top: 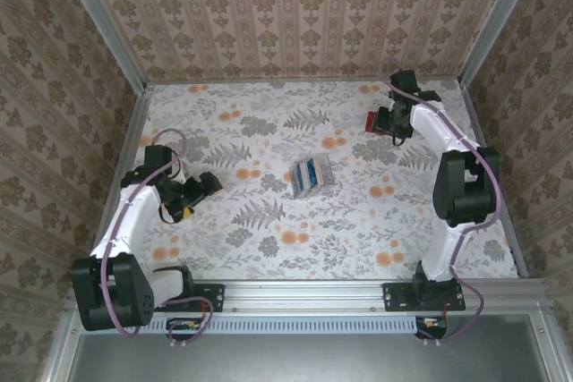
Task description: Put the credit cards into the card holder
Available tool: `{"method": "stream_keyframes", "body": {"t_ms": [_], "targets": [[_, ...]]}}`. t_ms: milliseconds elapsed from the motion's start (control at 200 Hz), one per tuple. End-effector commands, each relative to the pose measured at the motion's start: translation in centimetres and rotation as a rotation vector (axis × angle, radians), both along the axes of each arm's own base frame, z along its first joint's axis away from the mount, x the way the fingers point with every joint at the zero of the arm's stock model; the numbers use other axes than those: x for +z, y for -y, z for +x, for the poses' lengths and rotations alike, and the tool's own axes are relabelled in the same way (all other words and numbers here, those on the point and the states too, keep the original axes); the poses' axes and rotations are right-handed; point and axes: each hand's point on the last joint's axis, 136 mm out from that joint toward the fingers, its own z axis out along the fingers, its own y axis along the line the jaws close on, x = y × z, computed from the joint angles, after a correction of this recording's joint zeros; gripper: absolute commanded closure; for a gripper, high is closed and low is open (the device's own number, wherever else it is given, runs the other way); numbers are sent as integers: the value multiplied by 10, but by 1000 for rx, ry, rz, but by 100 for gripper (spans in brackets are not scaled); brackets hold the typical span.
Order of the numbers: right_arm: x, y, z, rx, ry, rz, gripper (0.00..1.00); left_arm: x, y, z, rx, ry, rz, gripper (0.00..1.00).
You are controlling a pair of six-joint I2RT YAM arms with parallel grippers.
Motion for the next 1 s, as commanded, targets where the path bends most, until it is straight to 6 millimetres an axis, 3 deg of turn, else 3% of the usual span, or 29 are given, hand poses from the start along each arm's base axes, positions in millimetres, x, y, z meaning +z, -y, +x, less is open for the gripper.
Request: {"method": "stream_keyframes", "body": {"t_ms": [0,205,515,705,850,995], "targets": [[-19,7,19,-3,-27,-84,52,1,3,-6,-23,8,-8,0],[-40,24,49,-29,-55,-189,52,5,1,-7,-19,42,1,0],[-80,28,62,-10,-153,-203,53,5,-2,-9,9,59,17,0],[-81,35,54,-29,-197,-207,57,10,-9,-10,12,97,60,0],[-90,33,48,-7,-219,-187,69,16,-10,-8,22,155,61,0],[-71,32,50,3,-157,-191,70,15,-11,-8,36,156,65,0]]}}
